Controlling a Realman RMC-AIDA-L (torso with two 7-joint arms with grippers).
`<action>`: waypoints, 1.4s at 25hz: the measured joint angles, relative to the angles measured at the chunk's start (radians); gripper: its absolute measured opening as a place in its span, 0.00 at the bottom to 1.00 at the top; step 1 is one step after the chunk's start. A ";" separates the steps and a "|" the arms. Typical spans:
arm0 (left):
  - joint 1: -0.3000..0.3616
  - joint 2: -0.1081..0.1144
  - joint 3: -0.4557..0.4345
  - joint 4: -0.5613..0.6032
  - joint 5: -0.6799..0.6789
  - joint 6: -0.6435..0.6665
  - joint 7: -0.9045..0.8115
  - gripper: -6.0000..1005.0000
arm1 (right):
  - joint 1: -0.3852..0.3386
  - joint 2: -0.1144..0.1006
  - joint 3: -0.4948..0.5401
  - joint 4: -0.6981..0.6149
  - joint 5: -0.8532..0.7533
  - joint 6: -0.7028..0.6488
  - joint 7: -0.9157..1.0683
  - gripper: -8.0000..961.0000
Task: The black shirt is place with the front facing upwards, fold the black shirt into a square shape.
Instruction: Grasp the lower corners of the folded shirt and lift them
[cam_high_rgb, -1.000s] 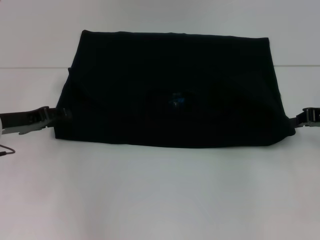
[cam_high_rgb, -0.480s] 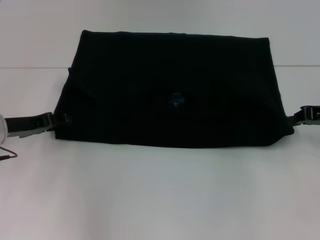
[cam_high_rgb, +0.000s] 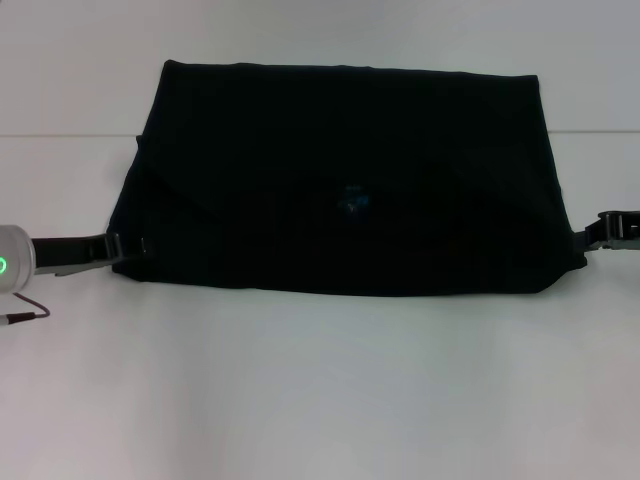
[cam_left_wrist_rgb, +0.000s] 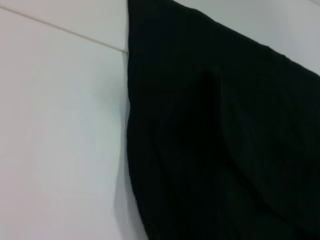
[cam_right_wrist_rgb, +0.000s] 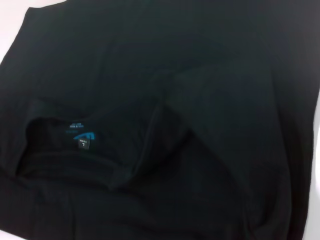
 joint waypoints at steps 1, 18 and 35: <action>0.000 -0.002 0.000 0.002 0.003 0.000 -0.001 0.49 | 0.000 0.000 0.000 0.000 0.001 0.000 0.000 0.03; 0.005 0.043 -0.013 0.026 0.011 0.150 -0.043 0.01 | -0.026 -0.006 0.009 -0.024 0.051 -0.051 -0.038 0.04; 0.019 0.130 -0.039 0.054 0.103 0.793 0.008 0.01 | -0.163 -0.047 0.066 -0.067 0.083 -0.473 -0.135 0.04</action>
